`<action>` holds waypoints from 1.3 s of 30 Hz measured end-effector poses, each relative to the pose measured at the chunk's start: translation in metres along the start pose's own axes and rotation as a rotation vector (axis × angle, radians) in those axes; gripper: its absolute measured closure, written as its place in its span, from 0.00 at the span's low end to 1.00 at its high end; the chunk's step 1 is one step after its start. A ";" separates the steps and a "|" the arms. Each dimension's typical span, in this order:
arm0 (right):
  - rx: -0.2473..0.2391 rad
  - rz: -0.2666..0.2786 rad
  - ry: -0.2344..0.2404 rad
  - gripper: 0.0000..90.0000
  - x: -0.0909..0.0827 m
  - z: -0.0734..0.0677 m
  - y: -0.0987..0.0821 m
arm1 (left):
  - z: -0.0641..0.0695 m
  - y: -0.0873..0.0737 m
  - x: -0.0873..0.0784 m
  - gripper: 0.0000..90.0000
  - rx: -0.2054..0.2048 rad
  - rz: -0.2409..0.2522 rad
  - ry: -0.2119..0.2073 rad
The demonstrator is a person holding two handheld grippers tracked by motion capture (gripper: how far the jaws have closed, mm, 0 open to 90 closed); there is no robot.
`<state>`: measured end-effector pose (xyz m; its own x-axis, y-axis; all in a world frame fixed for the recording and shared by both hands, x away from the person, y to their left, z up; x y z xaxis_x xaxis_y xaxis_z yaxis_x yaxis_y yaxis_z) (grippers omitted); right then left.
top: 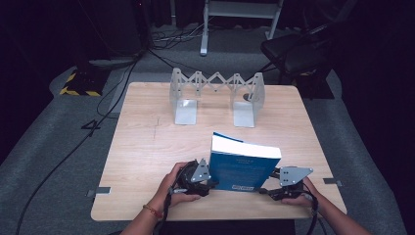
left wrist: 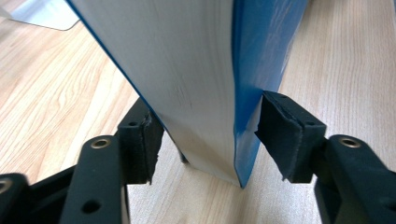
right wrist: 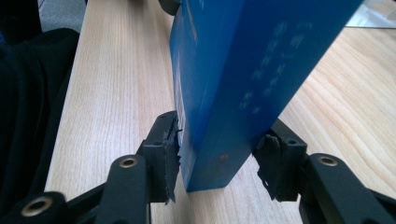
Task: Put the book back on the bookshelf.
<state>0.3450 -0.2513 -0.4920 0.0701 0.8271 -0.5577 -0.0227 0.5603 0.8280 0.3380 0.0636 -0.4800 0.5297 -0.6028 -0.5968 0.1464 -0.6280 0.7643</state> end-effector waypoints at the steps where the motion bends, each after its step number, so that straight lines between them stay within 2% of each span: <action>1: 0.006 0.007 -0.003 0.58 0.000 0.000 0.001 | 0.000 0.000 -0.001 0.43 0.003 0.000 0.011; 4: 0.015 0.038 -0.011 0.56 0.000 0.000 0.007 | 0.001 -0.001 -0.001 0.43 -0.008 0.007 0.012; 6: 0.011 0.065 -0.012 0.55 -0.002 0.000 0.013 | 0.001 -0.001 -0.002 0.46 0.005 0.009 0.018; 10: 0.007 0.140 -0.017 0.55 -0.011 0.000 0.028 | 0.001 -0.001 -0.002 0.46 0.001 0.009 0.023; 21: -0.011 0.234 -0.030 0.57 -0.025 -0.004 0.061 | 0.004 0.001 0.001 0.46 0.002 0.011 0.062; 23: -0.021 0.241 -0.032 0.57 -0.027 -0.005 0.066 | 0.004 0.001 0.001 0.46 0.002 0.012 0.062; 24: -0.026 0.255 -0.047 0.57 -0.032 -0.007 0.077 | 0.005 0.001 0.001 0.46 0.000 0.011 0.069; 31: -0.023 0.295 -0.072 0.61 -0.043 -0.009 0.097 | 0.005 0.001 0.002 0.46 -0.004 0.016 0.082; 35: -0.002 0.301 -0.075 0.65 -0.047 -0.009 0.106 | 0.007 0.001 0.004 0.46 -0.012 0.020 0.120; 37: -0.013 0.283 -0.088 0.65 -0.048 -0.010 0.108 | 0.007 0.002 0.006 0.46 -0.014 0.023 0.146; 39: -0.011 0.275 -0.100 0.65 -0.048 -0.012 0.109 | 0.008 0.003 0.008 0.53 -0.020 0.037 0.169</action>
Point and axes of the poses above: each handheld gripper's, and its own axes: x roughly forward along the jaws, y roughly out of its top, z roughly to its right, the point moved 2 cm from there along x, roughly forward along the jaws, and after that the axes turned 9 degrees about y, right-handed, at the moved point
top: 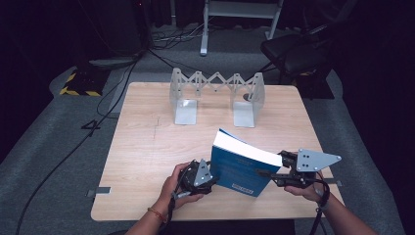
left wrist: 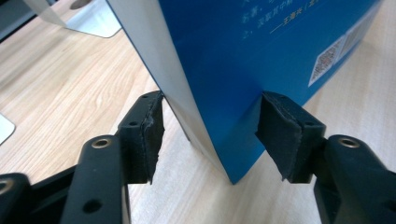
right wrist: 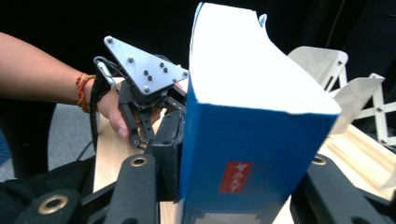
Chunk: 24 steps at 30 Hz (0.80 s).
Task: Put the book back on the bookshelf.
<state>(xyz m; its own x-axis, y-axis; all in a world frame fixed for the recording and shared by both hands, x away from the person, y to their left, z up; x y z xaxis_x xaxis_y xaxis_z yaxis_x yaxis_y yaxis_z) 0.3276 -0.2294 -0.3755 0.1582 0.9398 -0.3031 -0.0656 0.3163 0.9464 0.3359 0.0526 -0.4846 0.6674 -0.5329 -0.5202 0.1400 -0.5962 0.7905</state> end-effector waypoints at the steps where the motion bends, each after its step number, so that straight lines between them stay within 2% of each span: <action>1: 0.000 -0.004 -0.007 0.64 0.000 -0.001 0.000 | -0.001 0.001 0.002 0.56 -0.005 0.004 0.007; 2: 0.000 -0.004 -0.007 0.64 0.000 -0.001 0.000 | -0.001 0.001 0.002 0.57 -0.005 0.004 0.007; 3: 0.007 -0.006 -0.026 0.64 0.000 0.000 0.001 | -0.002 0.002 0.004 0.57 -0.008 0.004 0.008; 9: -0.002 -0.013 -0.046 0.63 0.001 0.003 0.002 | -0.003 0.003 0.011 0.57 -0.025 0.016 0.012; 14: -0.018 -0.020 -0.068 0.63 0.003 0.002 0.004 | -0.002 0.007 0.022 0.56 -0.038 0.030 0.044; 16: -0.025 -0.029 -0.093 0.63 0.003 0.002 0.005 | -0.003 0.009 0.026 0.56 -0.038 0.031 0.048; 19: -0.015 -0.031 -0.118 0.63 0.001 0.005 0.004 | -0.004 0.012 0.031 0.56 -0.052 0.040 0.051; 21: 0.017 -0.024 -0.150 0.63 -0.004 0.011 0.001 | -0.007 0.017 0.039 0.56 -0.054 0.046 0.049; 24: 0.021 -0.032 -0.180 0.63 -0.007 0.014 0.000 | -0.008 0.022 0.048 0.56 -0.070 0.053 0.053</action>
Point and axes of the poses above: each handheld gripper's, and its own axes: x roughly forward along the jaws, y roughly out of its top, z roughly to its right, the point moved 2 cm from there along x, roughly forward along the jaws, and after that the axes turned 9 degrees about y, right-handed, at the moved point
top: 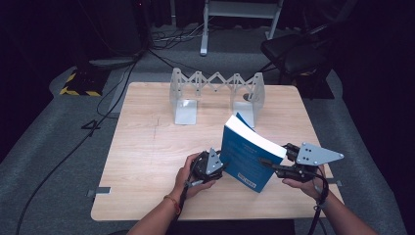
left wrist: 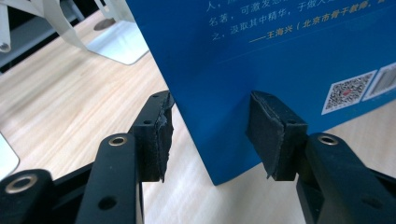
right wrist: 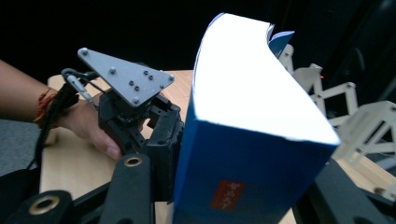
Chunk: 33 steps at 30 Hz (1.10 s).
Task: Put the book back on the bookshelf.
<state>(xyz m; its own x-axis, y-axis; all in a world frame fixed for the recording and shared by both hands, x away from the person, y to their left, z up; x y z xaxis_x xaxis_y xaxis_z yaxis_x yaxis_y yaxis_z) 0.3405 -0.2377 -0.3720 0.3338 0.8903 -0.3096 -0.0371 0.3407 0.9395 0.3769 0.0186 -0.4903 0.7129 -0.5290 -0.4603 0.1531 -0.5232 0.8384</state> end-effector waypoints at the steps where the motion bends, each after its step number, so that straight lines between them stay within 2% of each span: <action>1: -0.002 -0.006 -0.011 0.63 -0.001 0.001 0.000 | 0.000 0.001 0.002 0.56 -0.005 0.005 0.000; 4: 0.002 -0.008 -0.022 0.63 -0.002 0.003 -0.001 | -0.001 0.003 0.009 0.56 -0.008 0.009 -0.002; 8: 0.016 -0.009 -0.068 0.64 -0.004 0.008 -0.002 | -0.002 0.007 0.017 0.55 -0.027 0.008 0.007; 11: 0.034 -0.002 -0.088 0.65 -0.006 0.013 -0.004 | -0.005 0.007 0.018 0.50 -0.051 -0.005 0.001; 13: 0.052 0.004 -0.095 0.66 -0.008 0.016 -0.006 | -0.007 0.004 0.015 0.43 -0.069 -0.036 -0.017; 15: 0.078 0.019 -0.082 0.67 -0.010 0.018 -0.007 | -0.009 -0.001 0.009 0.38 -0.079 -0.071 -0.053; 17: 0.078 0.015 -0.081 0.67 -0.009 0.018 -0.007 | -0.013 -0.006 0.003 0.33 -0.083 -0.112 -0.083; 20: 0.080 0.014 -0.078 0.67 -0.010 0.020 -0.006 | -0.022 -0.016 -0.011 0.29 -0.082 -0.167 -0.074; 21: 0.085 0.019 -0.081 0.67 -0.009 0.020 -0.007 | -0.029 -0.022 -0.018 0.26 -0.092 -0.198 -0.066; 24: 0.097 0.022 -0.088 0.67 -0.010 0.021 -0.007 | -0.041 -0.035 -0.030 0.22 -0.122 -0.248 -0.059; 25: 0.096 0.023 -0.087 0.67 -0.010 0.021 -0.007 | -0.046 -0.044 -0.037 0.21 -0.136 -0.266 -0.058; 28: 0.090 0.015 -0.084 0.67 -0.010 0.021 -0.006 | -0.053 -0.061 -0.052 0.21 -0.107 -0.315 -0.024; 31: 0.089 0.013 -0.081 0.68 -0.010 0.022 -0.006 | -0.058 -0.071 -0.062 0.20 -0.102 -0.347 -0.010; 33: 0.091 0.012 -0.082 0.68 -0.009 0.023 -0.006 | -0.061 -0.079 -0.071 0.20 -0.052 -0.373 0.021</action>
Point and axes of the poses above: each handheld gripper's, and its own axes: x roughly forward along the jaws, y roughly out of its top, z roughly to its right, the point moved 2 cm from there along x, roughly forward along the jaws, and after that the axes turned 9 degrees about y, right-handed, at the moved point
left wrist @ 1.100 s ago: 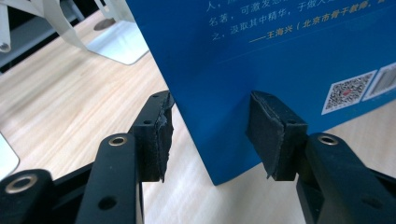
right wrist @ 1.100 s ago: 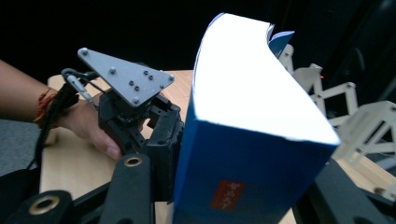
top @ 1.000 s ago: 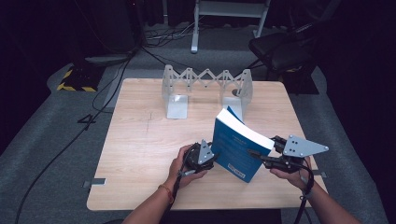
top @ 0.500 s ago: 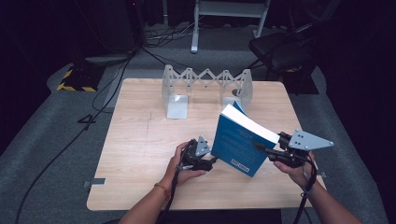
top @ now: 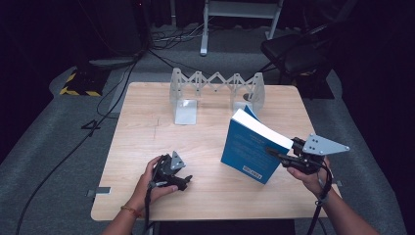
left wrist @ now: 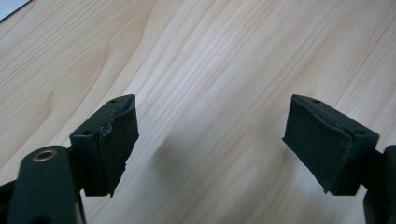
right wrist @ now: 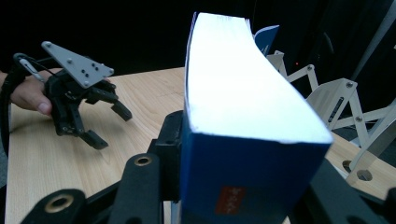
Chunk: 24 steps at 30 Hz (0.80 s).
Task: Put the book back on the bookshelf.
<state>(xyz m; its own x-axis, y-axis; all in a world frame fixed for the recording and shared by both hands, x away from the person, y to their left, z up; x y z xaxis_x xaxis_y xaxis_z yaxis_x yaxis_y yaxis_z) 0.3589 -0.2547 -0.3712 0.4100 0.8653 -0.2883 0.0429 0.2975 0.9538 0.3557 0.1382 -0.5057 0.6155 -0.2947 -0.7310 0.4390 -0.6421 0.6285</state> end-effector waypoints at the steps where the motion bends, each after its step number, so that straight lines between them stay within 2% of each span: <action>1: 0.003 -0.001 -0.001 0.68 0.000 0.000 0.000 | -0.002 -0.006 -0.002 0.20 0.015 -0.005 0.017; 3: 0.002 0.001 0.001 0.68 0.001 0.001 0.001 | -0.008 -0.014 -0.005 0.20 -0.027 -0.005 0.011; 6: 0.005 -0.005 0.003 0.68 0.002 0.003 0.002 | -0.014 -0.021 -0.008 0.19 -0.062 -0.009 0.006; 11: 0.010 -0.003 -0.002 0.68 0.006 0.007 0.006 | -0.023 -0.028 -0.003 0.18 -0.170 -0.011 -0.072; 13: 0.016 -0.001 -0.003 0.68 0.007 0.009 0.008 | -0.025 -0.028 -0.001 0.15 -0.182 -0.003 -0.055; 15: 0.018 0.005 0.001 0.68 0.010 0.011 0.009 | -0.024 -0.029 0.000 0.15 -0.188 0.006 -0.056; 16: 0.016 0.003 0.001 0.68 0.011 0.012 0.011 | -0.025 -0.030 0.001 0.13 -0.189 0.028 -0.064; 24: 0.015 -0.002 -0.002 0.69 0.020 0.021 0.027 | -0.026 -0.030 0.002 0.13 -0.183 0.029 -0.063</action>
<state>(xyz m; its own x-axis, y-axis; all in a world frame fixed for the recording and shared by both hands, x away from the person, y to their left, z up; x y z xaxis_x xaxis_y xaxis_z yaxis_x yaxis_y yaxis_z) 0.3876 -0.2380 -0.3491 0.4118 0.8640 -0.2896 0.0568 0.2929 0.9545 0.3601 0.1755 -0.5192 0.5901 -0.3585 -0.7234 0.5369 -0.4950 0.6832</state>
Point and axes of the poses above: each handheld gripper's, and its own axes: x roughly forward along the jaws, y roughly out of its top, z roughly to its right, the point moved 2 cm from there along x, roughly forward along the jaws, and after that the axes turned 9 degrees about y, right-handed, at the moved point
